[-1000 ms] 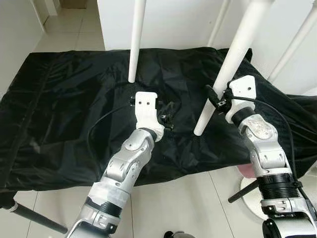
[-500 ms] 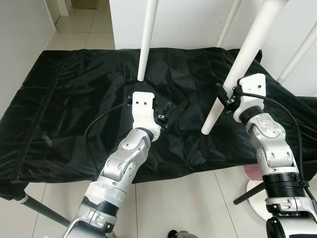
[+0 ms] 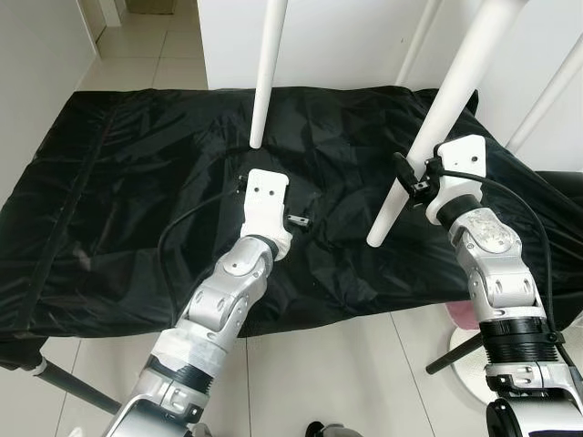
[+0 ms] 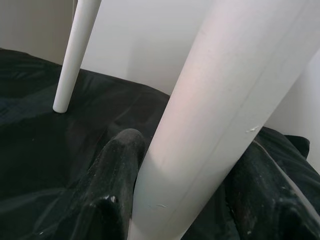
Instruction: Building children table
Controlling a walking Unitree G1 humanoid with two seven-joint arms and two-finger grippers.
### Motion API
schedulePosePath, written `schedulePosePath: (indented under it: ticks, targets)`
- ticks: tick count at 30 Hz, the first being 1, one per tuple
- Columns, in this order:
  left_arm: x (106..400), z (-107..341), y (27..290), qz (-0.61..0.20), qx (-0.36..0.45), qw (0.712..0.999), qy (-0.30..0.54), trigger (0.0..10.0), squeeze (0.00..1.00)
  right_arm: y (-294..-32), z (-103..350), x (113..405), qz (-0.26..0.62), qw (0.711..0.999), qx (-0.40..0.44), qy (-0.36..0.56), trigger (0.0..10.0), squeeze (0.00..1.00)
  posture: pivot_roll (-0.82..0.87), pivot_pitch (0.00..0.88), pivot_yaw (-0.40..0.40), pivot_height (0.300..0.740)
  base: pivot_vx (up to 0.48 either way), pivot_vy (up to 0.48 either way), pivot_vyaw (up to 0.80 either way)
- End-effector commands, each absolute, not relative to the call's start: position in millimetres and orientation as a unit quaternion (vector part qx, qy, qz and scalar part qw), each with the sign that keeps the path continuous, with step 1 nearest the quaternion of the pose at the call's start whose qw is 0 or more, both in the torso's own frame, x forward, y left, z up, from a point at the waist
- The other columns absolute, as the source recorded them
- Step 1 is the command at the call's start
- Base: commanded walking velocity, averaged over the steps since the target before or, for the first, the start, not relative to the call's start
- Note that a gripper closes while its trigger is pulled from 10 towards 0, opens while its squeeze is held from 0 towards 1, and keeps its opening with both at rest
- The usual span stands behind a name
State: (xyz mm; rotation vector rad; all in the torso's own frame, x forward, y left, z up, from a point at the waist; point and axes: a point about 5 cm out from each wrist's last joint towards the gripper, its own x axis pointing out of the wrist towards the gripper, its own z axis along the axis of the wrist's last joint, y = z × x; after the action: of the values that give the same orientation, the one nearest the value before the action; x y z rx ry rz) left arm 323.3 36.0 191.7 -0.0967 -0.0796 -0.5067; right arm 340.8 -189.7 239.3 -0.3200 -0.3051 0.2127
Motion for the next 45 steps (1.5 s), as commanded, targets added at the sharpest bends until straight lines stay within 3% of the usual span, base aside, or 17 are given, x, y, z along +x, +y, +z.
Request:
schedulePosePath:
  ticks: [1,12,29,30,31,32,45]
  targets:
    - [319,189,28,-0.304,-0.031,0.952,-0.035,10.0,0.0,-178,285,331,0.117,0.932,-0.235,-0.25,0.0,0.0,0.02,0.079,-0.065,0.74,0.0,-0.48,0.0]
    - [317,187,25,-0.308,-0.015,0.95,-0.036,10.0,0.0,-173,279,331,0.15,0.929,-0.233,-0.244,0.0,0.0,0.02,0.074,-0.065,0.74,0.0,-0.48,0.0]
    - [317,180,24,-0.283,0.007,0.959,-0.024,10.0,0.0,-161,282,333,0.208,0.917,-0.241,-0.24,0.0,0.0,0.02,0.07,-0.074,0.74,0.0,0.0,0.0]
    - [317,180,24,-0.283,0.008,0.959,-0.024,10.0,0.0,-160,281,333,0.21,0.917,-0.24,-0.239,9.2,0.0,0.03,0.071,-0.075,0.74,0.0,0.0,0.0]
    - [317,180,24,-0.283,0.008,0.959,-0.024,10.0,0.0,-160,281,333,0.21,0.917,-0.24,-0.239,9.2,0.0,0.03,0.071,-0.075,0.74,0.0,0.0,0.0]
    - [318,179,25,-0.282,0.008,0.959,-0.023,10.0,0.0,-158,280,333,0.214,0.917,-0.239,-0.236,10.0,0.0,0.03,0.072,-0.078,0.74,0.0,0.0,0.0]
    - [317,176,26,-0.273,0.011,0.962,-0.017,10.0,0.0,-154,276,335,0.227,0.917,-0.238,-0.224,10.0,0.0,0.03,0.08,-0.086,0.74,0.0,0.0,0.0]
